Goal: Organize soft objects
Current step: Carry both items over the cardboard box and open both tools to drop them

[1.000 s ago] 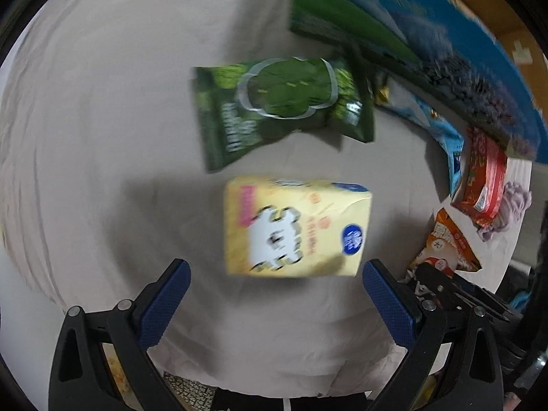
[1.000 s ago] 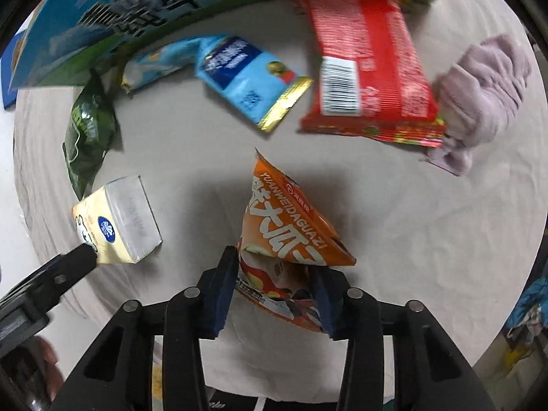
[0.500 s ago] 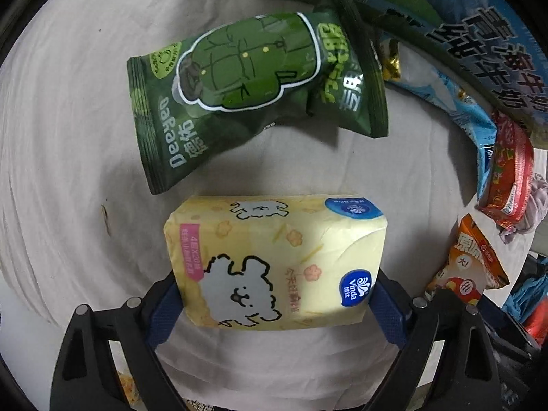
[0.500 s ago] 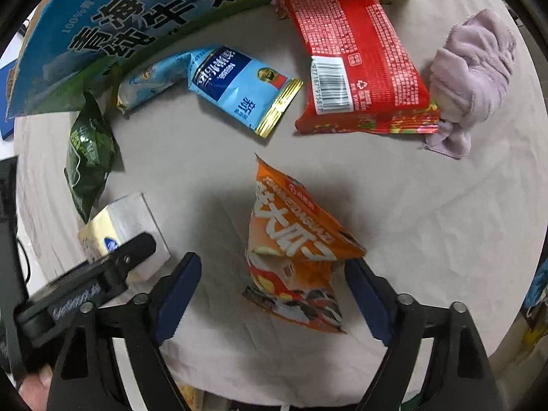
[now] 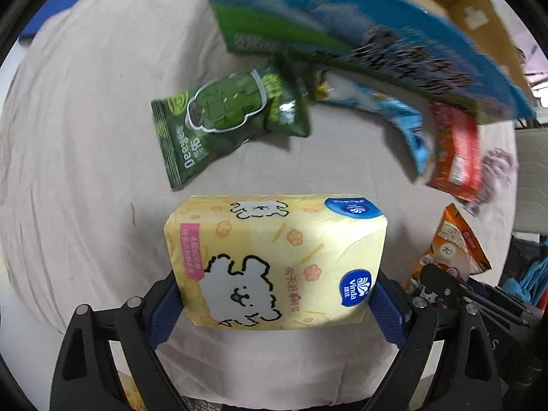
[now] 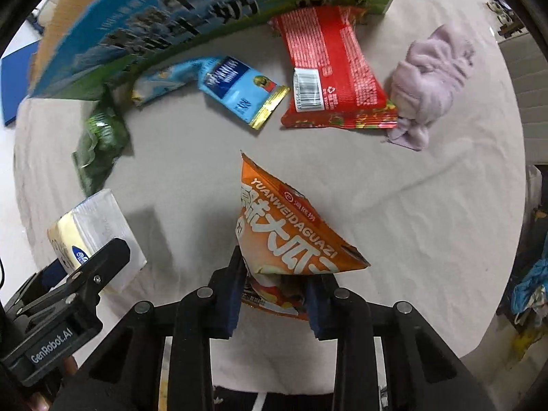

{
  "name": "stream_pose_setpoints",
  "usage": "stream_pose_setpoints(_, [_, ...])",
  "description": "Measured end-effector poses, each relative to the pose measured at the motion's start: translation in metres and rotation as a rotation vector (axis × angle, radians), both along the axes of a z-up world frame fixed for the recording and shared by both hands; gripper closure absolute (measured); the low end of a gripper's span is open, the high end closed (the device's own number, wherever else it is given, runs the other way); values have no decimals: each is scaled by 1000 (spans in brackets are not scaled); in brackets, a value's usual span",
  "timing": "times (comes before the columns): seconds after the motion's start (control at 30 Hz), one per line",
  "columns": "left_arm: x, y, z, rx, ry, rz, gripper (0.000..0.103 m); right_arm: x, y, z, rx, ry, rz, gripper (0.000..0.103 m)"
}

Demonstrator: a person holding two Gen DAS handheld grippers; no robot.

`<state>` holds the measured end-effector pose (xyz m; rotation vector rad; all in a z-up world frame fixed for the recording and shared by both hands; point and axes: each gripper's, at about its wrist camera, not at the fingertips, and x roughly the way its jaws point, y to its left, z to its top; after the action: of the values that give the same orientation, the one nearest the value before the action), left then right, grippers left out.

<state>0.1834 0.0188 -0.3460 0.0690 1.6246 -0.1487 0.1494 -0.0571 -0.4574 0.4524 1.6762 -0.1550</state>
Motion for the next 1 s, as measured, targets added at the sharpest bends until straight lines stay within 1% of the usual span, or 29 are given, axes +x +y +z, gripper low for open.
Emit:
stream_pose_setpoints(0.03, [-3,-3,7,-6,-10,-8,9,-2,-9,8,7,-12,6,71])
stream_pose_setpoints(0.13, [-10,-5,34,-34,-44,-26,9,-8,-6,33,18,-53,27,71])
stream_pose_setpoints(0.17, [-11,-6,43,-43,-53,-30,9,-6,-5,39,23,-63,33,71])
stream_pose_setpoints(0.23, [-10,-12,69,-66,-76,-39,9,0,-5,59,36,-92,46,71])
stream_pose_setpoints(0.3, [-7,-14,85,-76,-96,-47,9,5,-8,75,51,-120,55,71])
stream_pose_setpoints(0.4, [3,-19,121,-104,-145,-43,9,14,-22,104,74,-158,71,71])
stream_pose_setpoints(0.53, [29,-37,157,-131,-186,-40,9,35,-47,134,90,-201,105,71])
stream_pose_setpoints(0.57, [35,-39,157,-135,-196,-42,9,46,-54,142,84,-216,114,71])
stream_pose_setpoints(0.67, [63,-54,172,-147,-218,-50,9,75,-70,156,61,-242,136,71])
stream_pose_setpoints(0.77, [98,-70,174,-152,-218,-48,9,107,-89,165,47,-254,154,71])
stream_pose_setpoints(0.87, [136,-82,165,-136,-210,-43,9,148,-109,162,39,-263,163,71])
stream_pose_setpoints(1.0, [186,-96,138,-135,-156,-39,9,206,-125,140,52,-248,182,71])
